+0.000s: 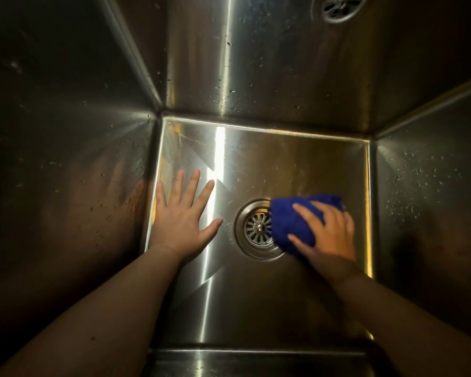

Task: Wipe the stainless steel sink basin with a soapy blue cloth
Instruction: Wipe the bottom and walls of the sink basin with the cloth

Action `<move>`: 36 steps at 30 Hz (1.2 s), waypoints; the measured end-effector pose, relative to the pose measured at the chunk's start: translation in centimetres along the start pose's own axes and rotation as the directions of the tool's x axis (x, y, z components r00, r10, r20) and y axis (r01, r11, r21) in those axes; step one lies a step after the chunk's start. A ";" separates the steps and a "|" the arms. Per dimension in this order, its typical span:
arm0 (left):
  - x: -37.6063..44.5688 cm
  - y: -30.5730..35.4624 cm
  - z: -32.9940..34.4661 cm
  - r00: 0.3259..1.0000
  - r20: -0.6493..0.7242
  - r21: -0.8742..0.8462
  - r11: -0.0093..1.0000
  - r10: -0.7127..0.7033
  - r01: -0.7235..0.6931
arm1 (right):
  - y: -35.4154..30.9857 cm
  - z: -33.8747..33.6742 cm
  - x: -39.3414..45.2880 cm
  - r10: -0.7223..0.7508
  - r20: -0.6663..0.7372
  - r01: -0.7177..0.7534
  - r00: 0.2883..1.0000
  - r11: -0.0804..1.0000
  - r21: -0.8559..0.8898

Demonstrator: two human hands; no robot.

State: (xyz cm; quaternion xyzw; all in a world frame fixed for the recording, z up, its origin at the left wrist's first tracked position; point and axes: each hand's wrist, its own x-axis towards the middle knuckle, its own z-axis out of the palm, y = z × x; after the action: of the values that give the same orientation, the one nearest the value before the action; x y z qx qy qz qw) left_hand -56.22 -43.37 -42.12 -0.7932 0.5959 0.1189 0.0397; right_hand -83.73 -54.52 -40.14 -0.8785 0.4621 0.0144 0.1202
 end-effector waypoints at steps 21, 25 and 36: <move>0.2 0.1 0.4 1.000 0.020 0.013 1.000 0.005 -0.005 | -9.0 1.1 9.1 -0.130 -0.077 0.129 0.988 0.991 -0.016; 0.0 -0.1 0.4 1.000 0.011 0.000 1.000 0.004 -0.004 | -5.1 -0.3 11.2 -0.136 -0.022 0.135 0.990 0.990 -0.036; 0.2 0.0 0.1 1.000 0.011 0.022 1.000 0.022 -0.023 | 4.4 -3.1 12.7 0.117 -0.133 -0.146 0.984 0.960 -0.238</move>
State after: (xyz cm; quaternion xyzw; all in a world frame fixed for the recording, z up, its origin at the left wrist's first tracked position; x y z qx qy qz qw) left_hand -56.17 -43.48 -42.26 -0.7854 0.6058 0.1171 0.0501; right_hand -80.27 -67.89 -39.69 -0.8532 0.5205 0.0279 -0.0187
